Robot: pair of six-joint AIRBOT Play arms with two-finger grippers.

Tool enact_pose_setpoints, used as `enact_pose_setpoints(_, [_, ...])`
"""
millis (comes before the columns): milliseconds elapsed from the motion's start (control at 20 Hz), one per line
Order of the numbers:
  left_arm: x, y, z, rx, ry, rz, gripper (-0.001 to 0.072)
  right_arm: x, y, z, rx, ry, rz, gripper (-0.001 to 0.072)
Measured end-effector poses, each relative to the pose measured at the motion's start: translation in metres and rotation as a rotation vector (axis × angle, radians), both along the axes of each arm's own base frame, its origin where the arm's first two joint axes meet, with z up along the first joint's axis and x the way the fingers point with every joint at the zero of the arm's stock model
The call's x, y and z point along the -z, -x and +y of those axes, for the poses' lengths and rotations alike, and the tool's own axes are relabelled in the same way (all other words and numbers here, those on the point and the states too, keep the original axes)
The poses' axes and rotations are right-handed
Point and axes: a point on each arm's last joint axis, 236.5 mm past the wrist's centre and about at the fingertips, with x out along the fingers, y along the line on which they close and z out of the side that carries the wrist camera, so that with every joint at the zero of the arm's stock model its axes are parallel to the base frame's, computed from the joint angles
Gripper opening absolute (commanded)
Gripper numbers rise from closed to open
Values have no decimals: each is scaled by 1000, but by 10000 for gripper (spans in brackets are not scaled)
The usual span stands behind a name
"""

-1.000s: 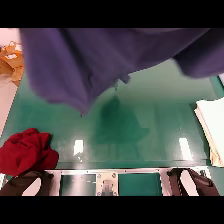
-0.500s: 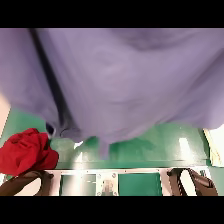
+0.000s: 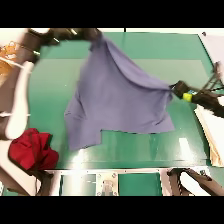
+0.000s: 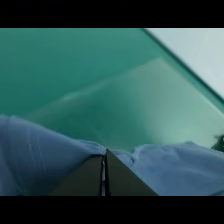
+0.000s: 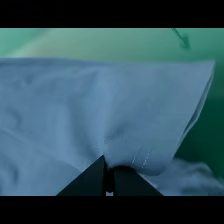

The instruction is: Fold the shirts.

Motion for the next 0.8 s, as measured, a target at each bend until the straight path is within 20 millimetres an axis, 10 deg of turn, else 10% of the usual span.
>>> enact_pose_setpoints(100, [38,-4,-14,11,3,79,614,39,-10,-5,15,1,78,259])
enact_pose_setpoints(200, [56,-1,-15,21,9,152,640,54,-20,-10,10,15,104,319])
enact_pose_setpoints(250, [59,3,-10,34,8,184,545,53,-26,-16,2,25,101,319])
enact_pose_setpoints(350, [56,12,12,51,7,246,23,41,-31,-28,-23,34,95,304])
enact_pose_setpoints(800, [33,90,143,95,-99,498,22,6,26,-85,-47,-33,171,252])
